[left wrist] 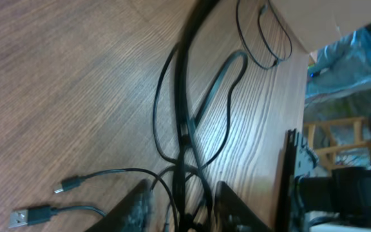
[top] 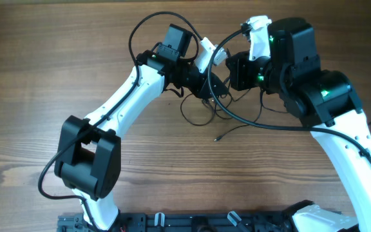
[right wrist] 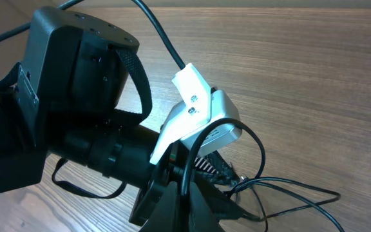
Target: Untangle cables
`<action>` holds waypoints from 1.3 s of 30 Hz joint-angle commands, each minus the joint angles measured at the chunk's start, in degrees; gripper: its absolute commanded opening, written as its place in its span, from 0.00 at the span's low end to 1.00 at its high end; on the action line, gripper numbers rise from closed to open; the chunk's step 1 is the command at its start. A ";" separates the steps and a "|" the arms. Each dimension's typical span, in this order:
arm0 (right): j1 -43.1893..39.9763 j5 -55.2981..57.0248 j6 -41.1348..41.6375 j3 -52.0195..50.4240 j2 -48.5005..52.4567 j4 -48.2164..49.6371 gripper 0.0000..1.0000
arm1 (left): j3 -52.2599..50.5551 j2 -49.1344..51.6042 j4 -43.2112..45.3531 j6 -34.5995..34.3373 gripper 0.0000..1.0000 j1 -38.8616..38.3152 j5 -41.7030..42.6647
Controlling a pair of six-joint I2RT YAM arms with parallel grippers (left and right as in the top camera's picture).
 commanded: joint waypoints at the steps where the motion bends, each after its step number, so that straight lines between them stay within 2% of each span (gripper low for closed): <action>1: -0.02 0.59 0.35 0.59 0.28 0.26 0.04 | 0.13 0.55 0.17 1.22 0.04 -0.07 -1.79; 4: -0.04 4.68 1.46 0.59 0.28 -1.09 0.04 | 0.13 0.52 0.22 1.38 0.04 1.01 -2.73; 8: -0.87 19.93 6.78 0.57 0.39 -5.31 0.04 | 0.15 0.37 -2.95 1.36 0.04 6.47 -2.67; 12: -7.89 22.75 7.61 -0.13 1.81 -7.23 0.04 | 0.15 0.26 -8.57 1.60 0.04 11.69 -2.45; 15: -13.09 22.75 5.97 -0.98 4.94 -7.21 0.04 | 0.15 -0.63 -8.59 2.16 0.04 12.76 -0.94; 18: -14.58 23.19 4.61 -0.98 8.63 -6.69 0.05 | 0.15 -2.73 -7.85 2.23 0.04 12.59 -0.48; 19: -14.60 23.15 4.63 -0.98 10.60 -6.36 0.52 | 0.15 -4.24 -7.78 2.23 0.04 12.59 -0.50; 20: -14.60 22.88 4.66 -0.98 11.56 -6.25 0.65 | 0.15 -4.90 -7.80 2.23 0.04 12.59 -0.50; 21: -14.60 21.22 4.63 -0.98 12.66 -5.92 1.00 | 0.15 -5.99 -7.78 2.23 0.04 12.59 -0.50; 23: -14.60 17.20 4.55 -0.98 13.09 -5.01 1.00 | 0.15 -7.30 -7.50 2.21 0.04 12.59 -0.50; 27: -14.60 2.91 -1.68 -0.96 12.72 -3.78 1.00 | 0.15 -8.74 -4.72 1.29 0.04 12.61 -0.57; 29: -14.60 3.32 -1.81 -0.96 12.63 -3.65 1.00 | 0.15 -8.74 -2.86 0.61 0.06 12.76 -1.55; 31: -14.60 5.07 -0.42 -0.96 12.13 -2.25 1.00 | 0.15 -8.74 -0.39 -3.19 0.07 12.76 -5.70; 34: -14.60 4.90 -0.33 -0.92 11.54 -1.03 1.00 | 0.15 -8.74 0.70 -3.63 0.08 12.76 -10.71; 36: -14.60 5.75 -0.20 -0.92 11.52 -0.81 1.00 | 0.15 -8.74 2.40 -3.85 0.13 12.98 -13.25; 37: -14.60 6.27 0.57 -0.92 11.50 -0.48 1.00 | 0.15 -8.74 5.68 -9.31 0.15 13.81 -14.67; 39: -14.56 5.49 0.00 -0.92 11.50 -0.50 1.00 | 0.15 -9.09 7.23 -11.17 0.14 14.10 -11.78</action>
